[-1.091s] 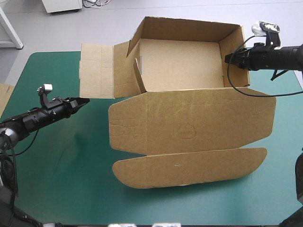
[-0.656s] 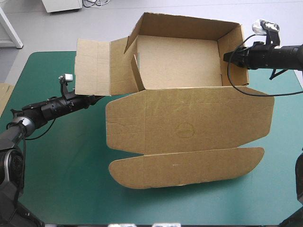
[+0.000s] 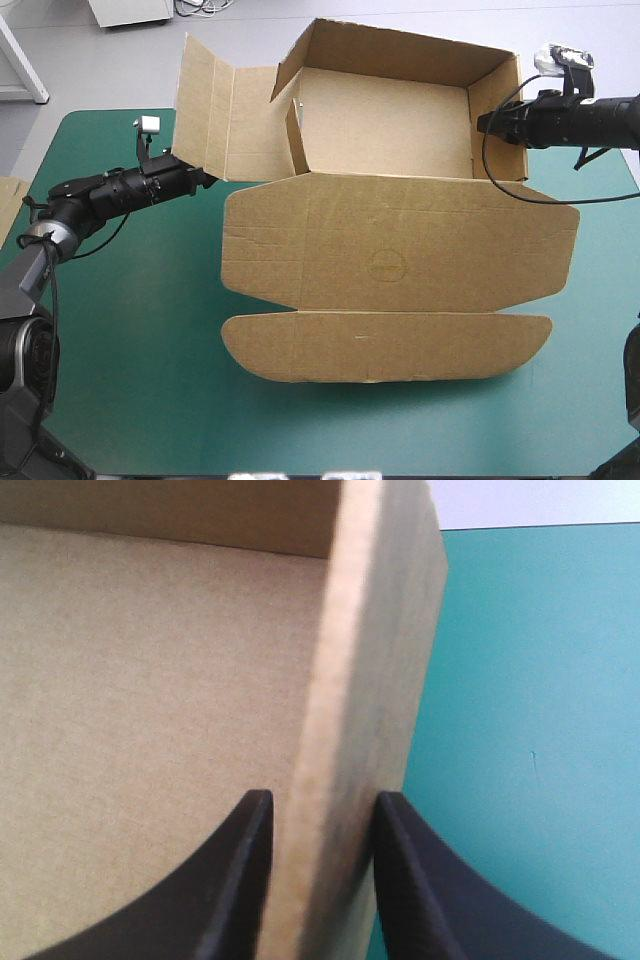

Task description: Fold the box

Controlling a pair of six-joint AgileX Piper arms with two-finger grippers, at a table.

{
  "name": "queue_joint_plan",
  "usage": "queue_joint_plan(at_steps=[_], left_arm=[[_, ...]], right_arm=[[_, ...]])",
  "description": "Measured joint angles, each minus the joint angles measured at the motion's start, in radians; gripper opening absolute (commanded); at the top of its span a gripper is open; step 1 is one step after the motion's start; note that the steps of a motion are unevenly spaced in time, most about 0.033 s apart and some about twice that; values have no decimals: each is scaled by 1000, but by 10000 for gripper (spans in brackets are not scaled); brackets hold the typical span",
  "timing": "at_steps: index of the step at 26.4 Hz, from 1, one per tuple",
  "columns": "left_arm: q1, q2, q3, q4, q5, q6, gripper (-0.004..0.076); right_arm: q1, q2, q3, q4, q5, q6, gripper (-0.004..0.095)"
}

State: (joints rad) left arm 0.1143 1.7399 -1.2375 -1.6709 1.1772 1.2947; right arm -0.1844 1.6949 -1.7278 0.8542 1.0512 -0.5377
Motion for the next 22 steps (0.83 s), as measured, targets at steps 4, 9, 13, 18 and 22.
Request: queue_joint_plan(at_steps=[4, 9, 13, 18, 22], left_arm=[[-54, 0, -86, 0, 7, -78, -10], [-101, 0, -137, 3, 11, -154, -10], [-110, 0, -149, 5, 10, -205, -10], [-112, -10, -149, 9, 9, -261, -8], [-112, -22, -151, 6, 14, -271, 17]], right_arm=[[0, 0, 0, -47, -19, 7, -15], [0, 0, 0, -87, -32, 17, -15], [0, 0, 0, -105, -39, 27, -15], [0, 1, 0, -150, -54, 43, -15], [0, 12, 0, -187, -54, 38, -15]])
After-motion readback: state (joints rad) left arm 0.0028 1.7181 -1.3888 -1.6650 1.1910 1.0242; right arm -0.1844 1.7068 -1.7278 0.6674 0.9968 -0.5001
